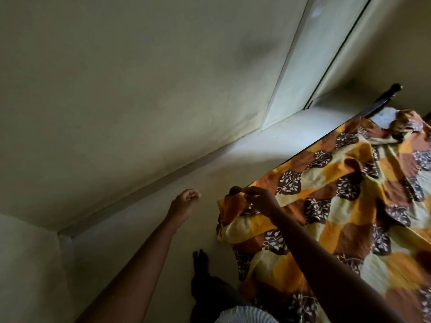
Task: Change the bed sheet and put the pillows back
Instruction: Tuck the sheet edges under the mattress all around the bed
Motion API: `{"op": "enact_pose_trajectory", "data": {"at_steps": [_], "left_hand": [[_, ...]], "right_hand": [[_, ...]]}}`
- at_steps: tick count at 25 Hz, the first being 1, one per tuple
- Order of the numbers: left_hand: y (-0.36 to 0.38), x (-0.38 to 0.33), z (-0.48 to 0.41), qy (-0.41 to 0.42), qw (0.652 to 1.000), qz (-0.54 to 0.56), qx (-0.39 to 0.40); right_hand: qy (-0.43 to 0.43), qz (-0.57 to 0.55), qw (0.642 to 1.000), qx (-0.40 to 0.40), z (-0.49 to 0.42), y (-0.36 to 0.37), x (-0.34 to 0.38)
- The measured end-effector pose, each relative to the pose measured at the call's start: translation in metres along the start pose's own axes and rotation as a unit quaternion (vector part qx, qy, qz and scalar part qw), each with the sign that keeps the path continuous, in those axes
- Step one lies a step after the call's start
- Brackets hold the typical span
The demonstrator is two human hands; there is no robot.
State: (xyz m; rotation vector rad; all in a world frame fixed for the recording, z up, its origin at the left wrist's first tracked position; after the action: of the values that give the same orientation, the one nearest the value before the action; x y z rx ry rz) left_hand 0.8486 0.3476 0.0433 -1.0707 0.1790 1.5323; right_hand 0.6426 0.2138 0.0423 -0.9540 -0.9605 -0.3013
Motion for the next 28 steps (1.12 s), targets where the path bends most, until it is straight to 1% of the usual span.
{"op": "enact_pose_trajectory", "data": {"at_steps": [3,5,6,8,13,16,19,21,22,23,24,25,26,28], "left_hand": [[0.019,-0.047,-0.047,0.054,0.996,-0.061,0.043],[0.034,-0.079,-0.075,0.081,0.989,-0.099,0.078],[0.041,-0.091,-0.086,0.089,0.984,-0.115,0.099],[0.054,-0.116,-0.108,0.098,0.972,-0.155,0.145],[0.081,-0.169,-0.153,0.130,0.942,-0.218,0.218],[0.109,-0.197,-0.169,0.166,0.907,-0.279,0.267],[0.143,-0.226,-0.188,0.205,0.855,-0.351,0.322],[0.169,-0.245,-0.195,0.235,0.807,-0.402,0.364],[0.181,-0.256,-0.194,0.262,0.781,-0.423,0.379],[0.196,-0.266,-0.190,0.297,0.750,-0.438,0.396],[0.215,-0.274,-0.181,0.342,0.709,-0.452,0.419],[0.234,-0.282,-0.167,0.397,0.656,-0.466,0.441],[0.254,-0.285,-0.150,0.458,0.589,-0.486,0.455],[0.291,-0.283,-0.113,0.583,0.425,-0.531,0.444]], "right_hand": [[0.069,-0.080,0.991,-0.077,-0.024,-0.018,-0.027],[0.137,-0.135,0.972,-0.134,-0.037,-0.030,-0.049],[0.172,-0.141,0.962,-0.157,-0.041,-0.034,-0.059],[0.242,-0.120,0.944,-0.192,-0.051,-0.039,-0.079],[0.380,-0.106,0.885,-0.247,-0.067,-0.041,-0.103],[0.434,-0.136,0.849,-0.268,-0.070,-0.039,-0.110],[0.487,-0.156,0.805,-0.301,-0.062,-0.036,-0.121],[0.505,-0.140,0.788,-0.322,-0.054,-0.040,-0.124],[0.505,-0.135,0.786,-0.330,-0.051,-0.043,-0.123],[0.499,-0.134,0.785,-0.342,-0.050,-0.048,-0.121],[0.485,-0.147,0.779,-0.368,-0.048,-0.056,-0.114],[0.464,-0.162,0.772,-0.403,-0.047,-0.066,-0.105],[0.442,-0.174,0.763,-0.438,-0.045,-0.076,-0.095],[0.428,-0.183,0.732,-0.498,-0.032,-0.090,-0.074]]}}
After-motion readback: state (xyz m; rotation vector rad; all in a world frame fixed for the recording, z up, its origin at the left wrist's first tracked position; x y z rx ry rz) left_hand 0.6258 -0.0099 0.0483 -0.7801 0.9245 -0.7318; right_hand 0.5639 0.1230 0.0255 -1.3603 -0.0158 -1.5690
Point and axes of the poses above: each hand's wrist, its own z-axis away from the middle knuckle, its own y-axis out of the palm, x = y × z, the point moved 10 cm from there along -z, towards the middle knuckle, and after that the axes turned 10 degrees about -y, right-handed, at the moved point
